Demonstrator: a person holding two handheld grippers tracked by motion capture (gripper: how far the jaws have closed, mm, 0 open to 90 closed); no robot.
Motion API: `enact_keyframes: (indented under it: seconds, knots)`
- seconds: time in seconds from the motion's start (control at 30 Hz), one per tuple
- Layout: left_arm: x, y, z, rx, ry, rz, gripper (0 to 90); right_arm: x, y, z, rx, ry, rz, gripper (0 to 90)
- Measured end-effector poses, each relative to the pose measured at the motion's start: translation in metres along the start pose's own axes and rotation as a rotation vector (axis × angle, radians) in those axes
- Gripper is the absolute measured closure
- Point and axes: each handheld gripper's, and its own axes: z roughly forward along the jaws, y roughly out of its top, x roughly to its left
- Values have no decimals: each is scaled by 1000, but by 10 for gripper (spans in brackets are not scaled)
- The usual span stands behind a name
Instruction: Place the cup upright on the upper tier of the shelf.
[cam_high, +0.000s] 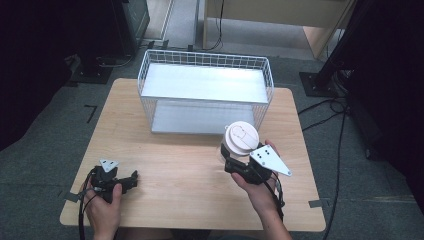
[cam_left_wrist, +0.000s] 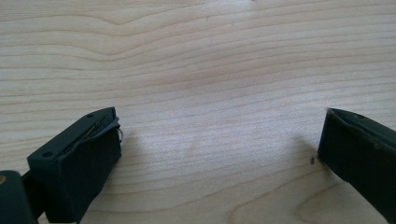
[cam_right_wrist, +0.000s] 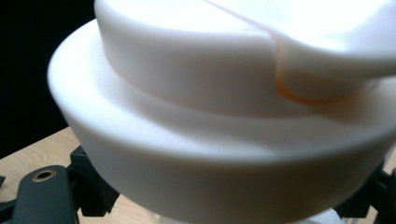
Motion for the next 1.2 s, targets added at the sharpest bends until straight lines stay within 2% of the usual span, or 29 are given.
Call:
enact_keyframes:
  seconds: [0.37, 0.57, 0.93, 1.2]
  knots:
    - [0, 0, 0, -1, 1, 0, 0, 1, 40, 19, -44, -10, -34, 155]
    - [0, 0, 0, -1, 0, 0, 0, 1, 62, 28, -72, -19, -36, 156]
    - [0, 0, 0, -1, 1, 0, 0, 4, 95, 46, -107, -28, -75, 156]
    - [0, 0, 0, -1, 1, -1, 0, 8, 110, 53, -127, -21, -85, 156]
